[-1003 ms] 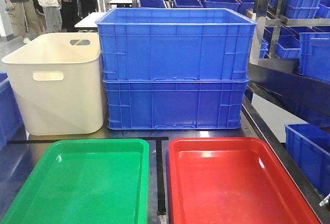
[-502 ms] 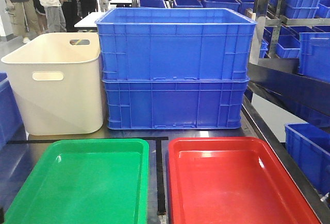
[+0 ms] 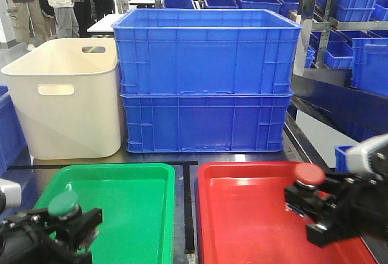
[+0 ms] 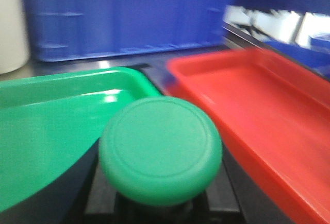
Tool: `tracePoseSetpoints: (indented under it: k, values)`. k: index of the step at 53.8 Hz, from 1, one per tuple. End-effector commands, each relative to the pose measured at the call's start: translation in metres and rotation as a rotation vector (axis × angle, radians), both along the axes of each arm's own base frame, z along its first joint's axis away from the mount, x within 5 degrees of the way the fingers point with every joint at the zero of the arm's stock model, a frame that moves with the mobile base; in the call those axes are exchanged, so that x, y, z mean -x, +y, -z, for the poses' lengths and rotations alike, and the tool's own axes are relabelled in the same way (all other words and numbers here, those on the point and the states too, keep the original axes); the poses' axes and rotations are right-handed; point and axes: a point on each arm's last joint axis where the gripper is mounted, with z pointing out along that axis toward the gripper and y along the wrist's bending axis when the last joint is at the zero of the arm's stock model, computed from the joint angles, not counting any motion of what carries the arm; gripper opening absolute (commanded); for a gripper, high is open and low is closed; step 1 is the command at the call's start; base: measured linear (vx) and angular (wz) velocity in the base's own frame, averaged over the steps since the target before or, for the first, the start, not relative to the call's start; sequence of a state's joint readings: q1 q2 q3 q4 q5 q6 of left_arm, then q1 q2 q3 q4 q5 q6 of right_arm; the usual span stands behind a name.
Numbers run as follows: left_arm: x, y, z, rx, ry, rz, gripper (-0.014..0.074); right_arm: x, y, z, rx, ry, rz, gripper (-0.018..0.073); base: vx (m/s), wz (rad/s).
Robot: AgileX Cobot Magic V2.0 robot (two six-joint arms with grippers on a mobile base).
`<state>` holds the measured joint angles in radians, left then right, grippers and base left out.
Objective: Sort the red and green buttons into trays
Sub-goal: 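Lower the green button over the green tray and red over red tray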
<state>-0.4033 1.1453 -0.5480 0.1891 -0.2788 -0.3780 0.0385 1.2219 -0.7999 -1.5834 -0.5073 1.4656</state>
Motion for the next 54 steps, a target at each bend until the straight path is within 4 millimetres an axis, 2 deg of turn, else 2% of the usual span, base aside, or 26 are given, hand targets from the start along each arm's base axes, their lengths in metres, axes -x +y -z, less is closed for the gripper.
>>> tracePoseSetpoints:
  k: [1, 7, 13, 23, 33, 42, 54]
  values:
    - [-0.018, 0.007, -0.016, 0.103, -0.137, -0.069, 0.0000, -0.020, 0.005, -0.016, -0.046, -0.060, -0.039, -0.0011, 0.00, 0.00]
    - [-0.037, 0.015, -0.001, 0.078, -0.095, -0.130, 0.0000, -0.044, 0.008, -0.003, -0.028, -0.049, -0.075, -0.0011, 0.00, 0.00]
    - [-0.054, 0.010, 0.005, -0.006, -0.080, -0.099, 0.0000, -0.062, 0.009, 0.020, 0.014, -0.015, -0.089, -0.0011, 0.00, 0.00]
    - [-0.081, 0.001, 0.020, -0.055, 0.019, -0.088, 0.0001, -0.077, 0.009, 0.048, 0.057, 0.022, -0.102, -0.0003, 0.00, 0.00]
    - [-0.092, -0.005, 0.039, -0.106, 0.032, -0.045, 0.0031, -0.084, 0.007, 0.061, 0.051, 0.067, -0.064, 0.0049, 0.00, 0.00]
    - [-0.094, -0.008, 0.042, -0.097, 0.010, -0.029, 0.0141, -0.085, 0.005, 0.062, 0.066, 0.071, -0.049, 0.0185, 0.00, 0.00]
    - [-0.094, -0.008, 0.040, -0.089, -0.001, -0.029, 0.0414, -0.085, 0.005, 0.062, 0.057, 0.074, -0.050, 0.0526, 0.00, 0.00]
